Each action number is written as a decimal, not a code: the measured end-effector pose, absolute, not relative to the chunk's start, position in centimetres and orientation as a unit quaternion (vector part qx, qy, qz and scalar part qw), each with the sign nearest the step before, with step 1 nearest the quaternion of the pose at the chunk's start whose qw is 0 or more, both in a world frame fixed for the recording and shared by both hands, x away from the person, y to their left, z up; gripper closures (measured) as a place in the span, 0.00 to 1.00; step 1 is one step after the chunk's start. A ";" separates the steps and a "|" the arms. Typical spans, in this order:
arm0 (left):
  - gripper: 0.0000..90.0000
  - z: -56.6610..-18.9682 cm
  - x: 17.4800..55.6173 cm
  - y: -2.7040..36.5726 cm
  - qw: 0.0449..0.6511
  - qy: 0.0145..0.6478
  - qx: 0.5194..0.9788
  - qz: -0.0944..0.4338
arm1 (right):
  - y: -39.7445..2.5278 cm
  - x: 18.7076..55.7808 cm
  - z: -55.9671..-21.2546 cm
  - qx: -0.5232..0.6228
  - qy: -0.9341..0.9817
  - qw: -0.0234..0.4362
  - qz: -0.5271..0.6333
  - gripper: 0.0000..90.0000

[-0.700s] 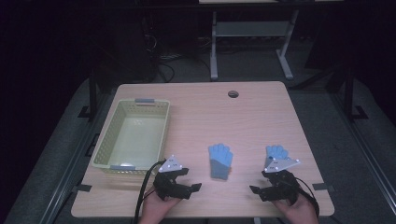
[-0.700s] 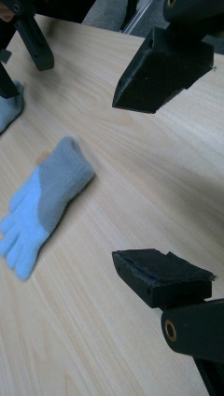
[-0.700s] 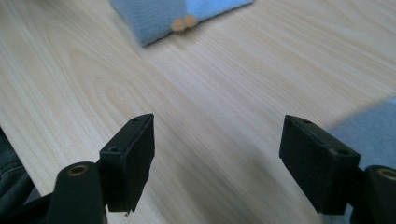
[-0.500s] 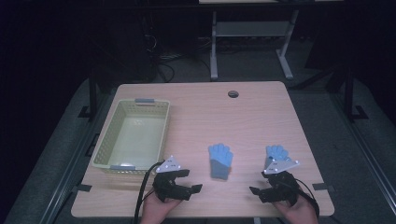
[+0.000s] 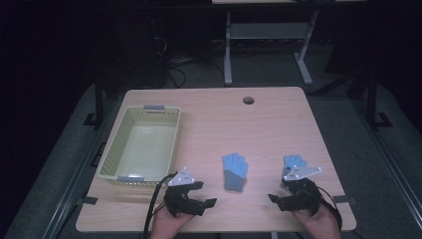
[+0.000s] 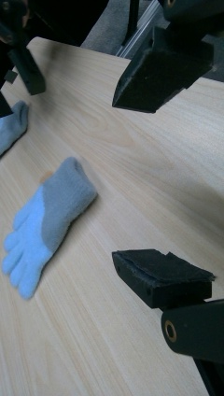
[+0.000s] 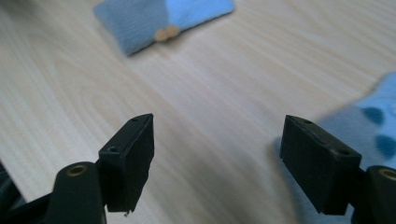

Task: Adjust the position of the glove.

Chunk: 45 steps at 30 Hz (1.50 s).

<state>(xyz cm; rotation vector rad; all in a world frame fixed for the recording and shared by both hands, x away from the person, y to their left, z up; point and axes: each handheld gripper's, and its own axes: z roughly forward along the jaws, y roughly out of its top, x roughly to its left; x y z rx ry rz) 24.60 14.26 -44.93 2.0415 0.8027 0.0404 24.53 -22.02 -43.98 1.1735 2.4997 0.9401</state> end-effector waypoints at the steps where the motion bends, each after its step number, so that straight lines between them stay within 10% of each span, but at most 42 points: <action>1: 0.24 -44.8 24.6 14.3 0.458 0.325 0.827 0.019 | -22.3 25.0 -43.8 0.404 0.849 0.114 0.321 0.29; 45: 0.24 -45.1 25.1 14.0 0.467 0.331 0.820 -0.001 | -27.3 31.1 -44.2 0.508 0.818 0.127 0.239 0.49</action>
